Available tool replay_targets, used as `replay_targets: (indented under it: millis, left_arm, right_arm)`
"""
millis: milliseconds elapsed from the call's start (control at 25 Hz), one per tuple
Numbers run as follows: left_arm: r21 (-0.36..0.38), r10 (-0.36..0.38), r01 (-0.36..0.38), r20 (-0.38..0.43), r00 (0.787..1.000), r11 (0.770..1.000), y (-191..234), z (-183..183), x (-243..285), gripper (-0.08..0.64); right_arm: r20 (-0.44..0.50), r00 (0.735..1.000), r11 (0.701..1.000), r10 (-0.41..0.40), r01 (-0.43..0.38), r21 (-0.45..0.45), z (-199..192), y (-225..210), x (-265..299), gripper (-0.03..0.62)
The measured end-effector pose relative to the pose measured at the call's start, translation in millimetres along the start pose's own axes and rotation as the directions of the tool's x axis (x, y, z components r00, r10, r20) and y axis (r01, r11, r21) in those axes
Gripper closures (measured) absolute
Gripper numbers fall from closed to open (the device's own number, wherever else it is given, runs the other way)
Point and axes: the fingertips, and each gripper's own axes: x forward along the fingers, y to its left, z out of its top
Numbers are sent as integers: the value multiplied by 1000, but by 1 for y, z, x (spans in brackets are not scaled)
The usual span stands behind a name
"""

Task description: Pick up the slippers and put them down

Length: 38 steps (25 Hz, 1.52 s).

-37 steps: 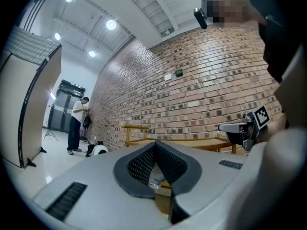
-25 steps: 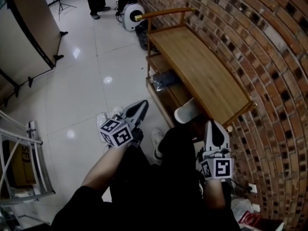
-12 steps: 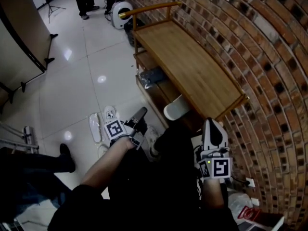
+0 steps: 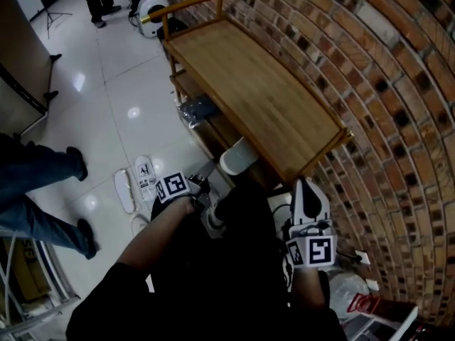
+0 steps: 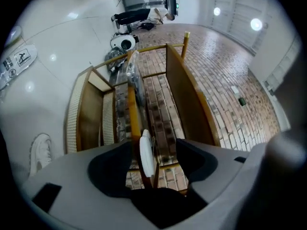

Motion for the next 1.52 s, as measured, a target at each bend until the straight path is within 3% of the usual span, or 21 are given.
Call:
replay_targets:
  millis: [560,680,1080,1520]
  left_arm:
    - [-90,13,-23,-112,994,996,22,-30,56,273]
    - [-81,7,-14,-88,996,997,21,-27,55,480]
    - [-56,-174,174,-12,985,983,-30,-7,43,492]
    - [37,-177,174,91,980,984,-51,27,-10,492]
  right_arm:
    - [-7,1000,1000,-1,1,17,-7,-12,5,584]
    - [-11,1000,1000,1,0,16,-7,-11,4,584]
    - [-3,1000,1000,-13,13,23,-4,-15,5,584]
    - [51,998,999,36,-36,10,20,14,7,584]
